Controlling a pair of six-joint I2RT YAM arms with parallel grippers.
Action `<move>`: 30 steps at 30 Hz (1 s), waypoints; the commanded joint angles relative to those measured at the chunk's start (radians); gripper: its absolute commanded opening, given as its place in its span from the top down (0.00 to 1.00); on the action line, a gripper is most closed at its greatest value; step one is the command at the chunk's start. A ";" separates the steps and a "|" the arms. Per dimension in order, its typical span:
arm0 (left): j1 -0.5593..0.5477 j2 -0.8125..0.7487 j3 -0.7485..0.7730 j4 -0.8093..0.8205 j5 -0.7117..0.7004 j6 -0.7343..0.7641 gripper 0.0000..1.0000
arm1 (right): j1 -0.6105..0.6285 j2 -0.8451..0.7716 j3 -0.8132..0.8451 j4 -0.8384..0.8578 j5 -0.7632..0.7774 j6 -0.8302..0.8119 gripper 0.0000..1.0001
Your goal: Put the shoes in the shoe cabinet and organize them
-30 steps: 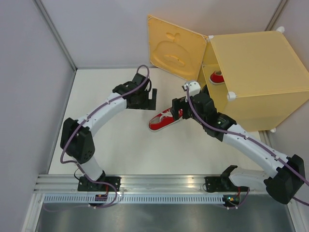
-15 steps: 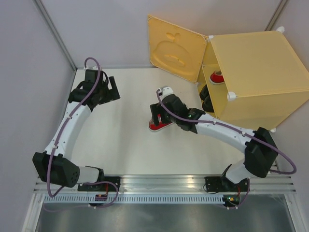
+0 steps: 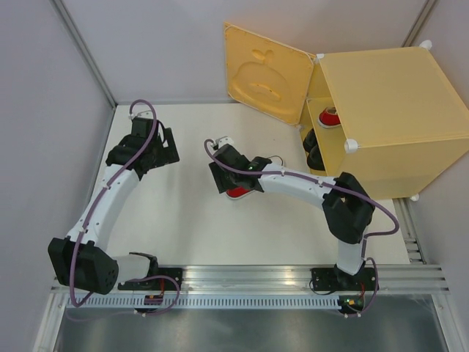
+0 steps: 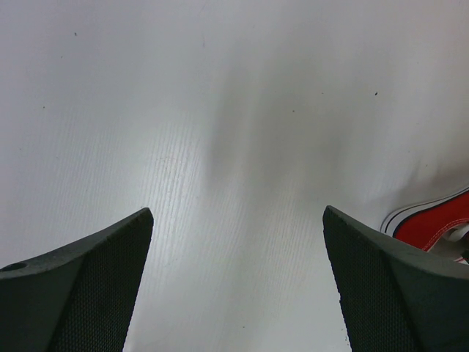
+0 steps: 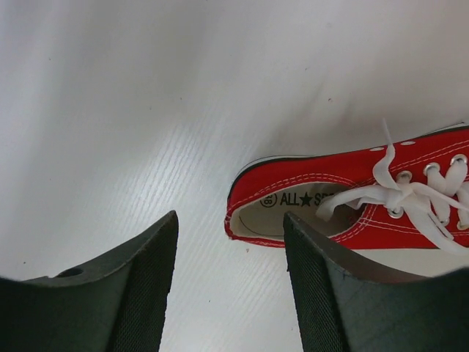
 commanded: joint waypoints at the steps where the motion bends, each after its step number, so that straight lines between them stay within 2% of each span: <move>1: -0.001 -0.011 0.002 0.046 -0.032 0.037 0.01 | 0.009 0.050 0.068 -0.071 0.016 0.022 0.36; 14: -0.001 -0.006 -0.003 0.049 -0.024 0.035 0.01 | 0.040 0.259 0.148 -0.131 0.001 -0.007 0.51; 18: -0.001 -0.003 -0.003 0.048 -0.021 0.035 0.01 | 0.046 0.279 0.170 -0.170 0.013 -0.024 0.69; 19: -0.001 -0.003 -0.003 0.049 -0.021 0.035 0.01 | 0.046 0.271 0.171 -0.174 0.018 -0.029 0.77; 21: -0.001 0.000 -0.003 0.051 -0.020 0.035 0.01 | 0.046 0.253 0.171 -0.186 0.022 -0.043 0.82; 23: -0.001 0.002 -0.003 0.049 -0.020 0.037 0.01 | 0.046 0.219 0.177 -0.199 0.022 -0.064 0.91; 25: -0.001 0.003 -0.003 0.049 -0.021 0.035 0.01 | 0.046 0.182 0.188 -0.223 0.018 -0.081 0.96; 30: -0.001 0.005 -0.005 0.051 -0.026 0.038 0.01 | 0.042 0.100 0.246 -0.298 0.013 -0.176 0.99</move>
